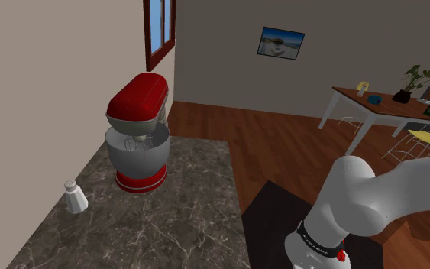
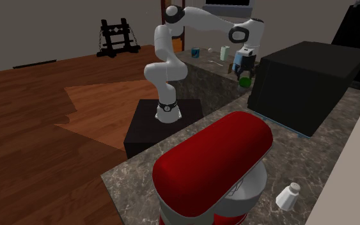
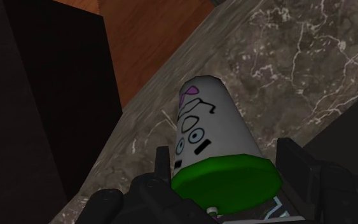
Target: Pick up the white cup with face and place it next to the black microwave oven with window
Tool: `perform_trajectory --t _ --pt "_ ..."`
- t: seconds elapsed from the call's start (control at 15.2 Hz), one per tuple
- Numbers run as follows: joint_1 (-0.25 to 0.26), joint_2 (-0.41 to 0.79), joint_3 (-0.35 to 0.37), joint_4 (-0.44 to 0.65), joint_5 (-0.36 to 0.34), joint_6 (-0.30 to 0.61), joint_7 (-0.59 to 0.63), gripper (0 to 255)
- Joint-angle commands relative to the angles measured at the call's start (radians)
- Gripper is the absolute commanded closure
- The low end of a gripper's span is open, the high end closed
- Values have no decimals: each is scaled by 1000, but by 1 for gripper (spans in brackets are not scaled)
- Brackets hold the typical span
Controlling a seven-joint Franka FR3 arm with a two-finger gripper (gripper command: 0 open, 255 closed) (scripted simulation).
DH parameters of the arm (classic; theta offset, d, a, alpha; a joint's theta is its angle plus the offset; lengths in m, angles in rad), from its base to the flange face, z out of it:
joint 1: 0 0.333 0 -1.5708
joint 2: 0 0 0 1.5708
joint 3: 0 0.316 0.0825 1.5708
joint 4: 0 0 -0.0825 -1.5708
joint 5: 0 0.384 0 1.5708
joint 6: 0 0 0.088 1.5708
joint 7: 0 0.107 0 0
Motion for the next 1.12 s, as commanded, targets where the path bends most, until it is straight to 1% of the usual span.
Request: perform_trajectory --t 0.0,0.46,0.99,1.06 --pt "-9 -1 22 -11 13 21 -5 255" --pt "-38 -7 104 -54 64 95 -25 255" --pt "-38 -7 104 -54 64 95 -25 255" --pt "-38 -7 104 -54 64 95 -25 0"
